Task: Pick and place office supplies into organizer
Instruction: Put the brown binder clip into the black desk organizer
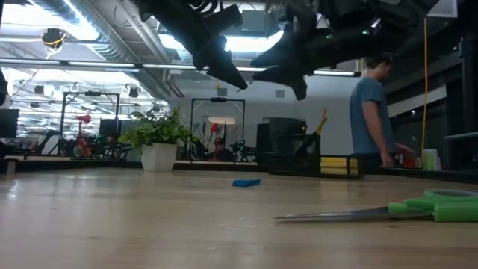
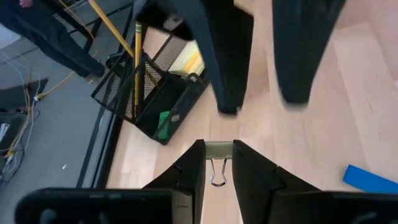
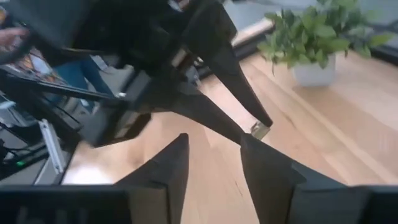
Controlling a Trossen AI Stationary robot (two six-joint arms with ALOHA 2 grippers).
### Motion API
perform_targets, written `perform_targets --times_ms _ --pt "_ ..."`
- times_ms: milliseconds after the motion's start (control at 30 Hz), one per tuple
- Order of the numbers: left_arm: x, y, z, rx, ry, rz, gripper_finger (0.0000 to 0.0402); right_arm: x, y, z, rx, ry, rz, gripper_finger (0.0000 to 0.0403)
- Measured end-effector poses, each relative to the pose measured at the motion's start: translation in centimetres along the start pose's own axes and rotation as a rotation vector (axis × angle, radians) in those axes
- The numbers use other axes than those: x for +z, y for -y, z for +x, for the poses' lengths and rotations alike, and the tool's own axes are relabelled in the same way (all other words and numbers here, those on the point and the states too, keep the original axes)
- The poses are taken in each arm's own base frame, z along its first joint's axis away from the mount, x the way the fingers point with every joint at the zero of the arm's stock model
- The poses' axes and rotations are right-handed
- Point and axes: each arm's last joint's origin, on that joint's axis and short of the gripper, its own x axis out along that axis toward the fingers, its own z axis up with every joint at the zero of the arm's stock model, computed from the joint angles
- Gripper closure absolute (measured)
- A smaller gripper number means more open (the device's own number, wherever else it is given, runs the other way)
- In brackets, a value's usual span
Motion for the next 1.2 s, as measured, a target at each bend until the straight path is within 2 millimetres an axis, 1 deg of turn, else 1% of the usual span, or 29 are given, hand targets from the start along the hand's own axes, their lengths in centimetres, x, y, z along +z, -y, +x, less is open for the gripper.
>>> perform_targets --times_ms 200,333,467,700,1000,1200 --pt "-0.1 0.0 0.0 0.001 -0.006 0.009 0.0336 1.4 0.1 1.8 -0.079 -0.142 0.01 0.0245" --pt "-0.1 0.0 0.0 0.008 -0.008 0.017 0.0336 2.5 0.1 2.0 -0.1 -0.17 -0.004 0.0241" --pt "-0.2 0.0 0.0 0.017 -0.03 0.033 0.0336 2.9 0.0 1.9 -0.1 -0.162 -0.004 0.024" --pt "-0.3 0.0 0.0 0.016 -0.036 0.043 0.0336 2.7 0.4 1.8 -0.17 -0.163 0.017 0.024" --pt "-0.3 0.0 0.0 0.017 -0.033 0.042 0.0336 2.8 0.5 1.8 -0.177 -0.154 0.059 0.024" --pt "-0.2 0.0 0.0 0.019 -0.028 0.041 0.0336 2.4 0.7 2.6 -0.17 -0.141 0.073 0.024"
